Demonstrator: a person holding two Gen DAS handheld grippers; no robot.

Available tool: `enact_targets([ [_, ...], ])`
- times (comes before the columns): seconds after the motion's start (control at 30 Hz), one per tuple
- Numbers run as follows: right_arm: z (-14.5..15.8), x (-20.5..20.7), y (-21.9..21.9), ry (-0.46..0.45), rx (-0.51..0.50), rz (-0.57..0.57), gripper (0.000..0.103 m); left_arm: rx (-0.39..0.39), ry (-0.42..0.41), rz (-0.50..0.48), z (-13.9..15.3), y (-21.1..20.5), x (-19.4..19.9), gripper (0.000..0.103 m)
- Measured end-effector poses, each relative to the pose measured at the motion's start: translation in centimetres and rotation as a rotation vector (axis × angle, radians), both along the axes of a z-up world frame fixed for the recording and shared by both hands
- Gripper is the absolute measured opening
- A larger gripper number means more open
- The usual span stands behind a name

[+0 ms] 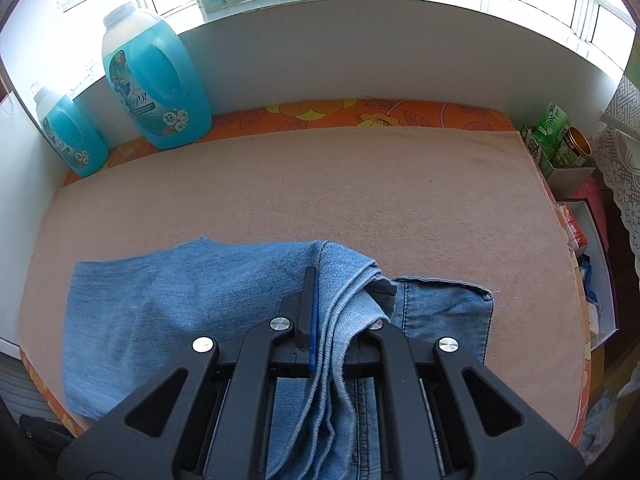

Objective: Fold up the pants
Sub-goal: 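Lay the hem onto the waistband and open both tools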

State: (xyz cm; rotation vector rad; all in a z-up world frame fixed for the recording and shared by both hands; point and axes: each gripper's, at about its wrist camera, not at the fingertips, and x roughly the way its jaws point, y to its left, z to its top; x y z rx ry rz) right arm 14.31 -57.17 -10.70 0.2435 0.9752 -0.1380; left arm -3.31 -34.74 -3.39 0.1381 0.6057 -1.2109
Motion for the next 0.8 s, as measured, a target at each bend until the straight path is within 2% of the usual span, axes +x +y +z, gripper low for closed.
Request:
enact_targets([
  [0.03, -0.3, -0.1, -0.3, 0.000, 0.009, 0.000, 0.007, -0.001, 0.024, 0.004, -0.2, 0.8, 0.0, 0.040],
  [0.1, -0.6, -0.4, -0.6, -0.002, 0.007, 0.013, 0.007, -0.021, 0.101, 0.023, 0.3, 3.2, 0.9, 0.041],
  [0.17, -0.9, -0.6, -0.8, -0.001, -0.001, 0.036, 0.006, -0.039, 0.122, 0.051, 1.0, 6.3, 1.5, 0.041],
  [0.27, -2.0, -0.9, -1.7, -0.005, -0.002, 0.054, 0.006, -0.018, 0.051, 0.135, 1.4, 11.5, 2.0, 0.043],
  [0.4, -4.2, -0.9, -2.6, -0.020, 0.027, 0.081, 0.007, 0.103, -0.059, 0.286, -0.2, 17.0, 3.2, 0.045],
  [0.47, -5.0, -1.0, -3.2, -0.010, 0.068, 0.074, 0.007, 0.176, -0.044, 0.334, -1.8, 18.6, 4.4, 0.045],
  [0.5, -5.1, -1.3, -3.6, -0.016, 0.106, 0.060, 0.009, 0.201, -0.018, 0.348, -2.8, 19.3, 4.8, 0.045],
  [0.57, -5.0, -2.3, -4.1, -0.031, 0.159, 0.044, 0.020, 0.241, 0.019, 0.361, -4.4, 20.2, 5.5, 0.045],
  [0.63, -4.9, -3.7, -4.1, -0.037, 0.162, 0.045, 0.050, 0.270, 0.026, 0.373, -5.6, 20.6, 5.9, 0.045],
  [0.67, -5.0, -4.6, -3.9, -0.035, 0.175, 0.052, 0.055, 0.278, 0.037, 0.370, -6.1, 20.7, 6.0, 0.045],
  [0.8, -5.2, -8.7, -3.6, -0.052, 0.219, 0.042, 0.056, 0.278, 0.057, 0.363, -7.1, 20.9, 6.3, 0.045],
])
